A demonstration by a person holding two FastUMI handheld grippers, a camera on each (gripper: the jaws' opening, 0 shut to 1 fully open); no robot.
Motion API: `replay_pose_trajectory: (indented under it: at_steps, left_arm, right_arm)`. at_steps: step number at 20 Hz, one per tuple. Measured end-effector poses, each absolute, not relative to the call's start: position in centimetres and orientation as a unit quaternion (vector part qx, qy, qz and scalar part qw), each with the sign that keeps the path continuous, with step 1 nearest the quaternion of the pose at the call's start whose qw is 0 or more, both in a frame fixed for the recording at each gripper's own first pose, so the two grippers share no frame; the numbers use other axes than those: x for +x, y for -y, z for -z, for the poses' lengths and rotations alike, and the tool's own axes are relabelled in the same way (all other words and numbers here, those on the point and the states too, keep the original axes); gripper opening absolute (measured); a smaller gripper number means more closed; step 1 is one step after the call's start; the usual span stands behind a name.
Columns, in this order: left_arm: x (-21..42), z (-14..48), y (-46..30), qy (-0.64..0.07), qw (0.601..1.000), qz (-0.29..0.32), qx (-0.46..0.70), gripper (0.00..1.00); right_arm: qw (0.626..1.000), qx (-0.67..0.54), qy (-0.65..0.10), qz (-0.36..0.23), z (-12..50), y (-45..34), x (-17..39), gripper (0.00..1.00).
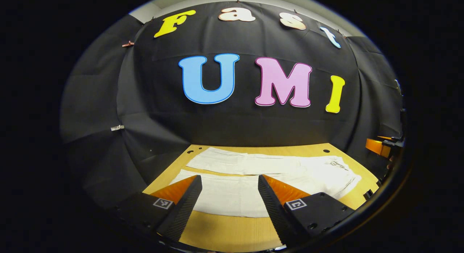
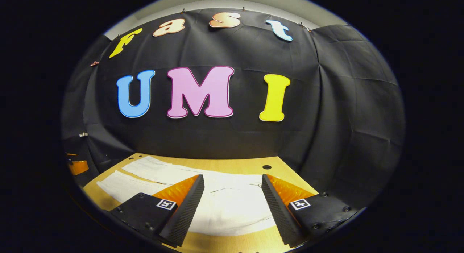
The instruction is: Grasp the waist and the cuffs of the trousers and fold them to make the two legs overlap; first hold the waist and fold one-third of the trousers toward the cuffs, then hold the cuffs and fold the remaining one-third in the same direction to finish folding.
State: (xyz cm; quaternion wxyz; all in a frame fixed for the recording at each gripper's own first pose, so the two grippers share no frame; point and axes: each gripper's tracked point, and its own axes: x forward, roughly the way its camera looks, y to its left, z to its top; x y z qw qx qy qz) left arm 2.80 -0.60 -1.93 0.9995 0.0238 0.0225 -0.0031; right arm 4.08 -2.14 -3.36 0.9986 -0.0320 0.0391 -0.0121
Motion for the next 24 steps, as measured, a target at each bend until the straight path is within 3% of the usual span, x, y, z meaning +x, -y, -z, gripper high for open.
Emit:
replay_pose_trajectory:
  at_steps: [6, 10, 18, 24]
  left_arm:
    - [4.4, 3.4, 0.7, -0.041, 0.999, -0.008, -0.001, 0.97]
    - [5.3, 4.4, 0.2, -0.052, 0.998, -0.025, -0.004, 0.97]
    - [5.3, 8.3, -0.3, -0.093, 0.994, -0.049, -0.005, 0.97]
    - [5.7, 8.3, -0.8, -0.112, 0.993, -0.044, -0.013, 0.97]
  right_arm:
    - [0.993, -0.082, -0.08, -0.025, 6.4, 3.5, 6.6, 0.97]
    - [0.979, -0.177, -0.088, -0.049, 8.1, 6.1, 8.5, 0.98]
    - [0.936, -0.294, -0.163, -0.107, 14.9, 11.0, 12.9, 0.98]
    - [0.889, -0.346, -0.244, -0.177, 20.8, 13.0, 12.8, 0.98]
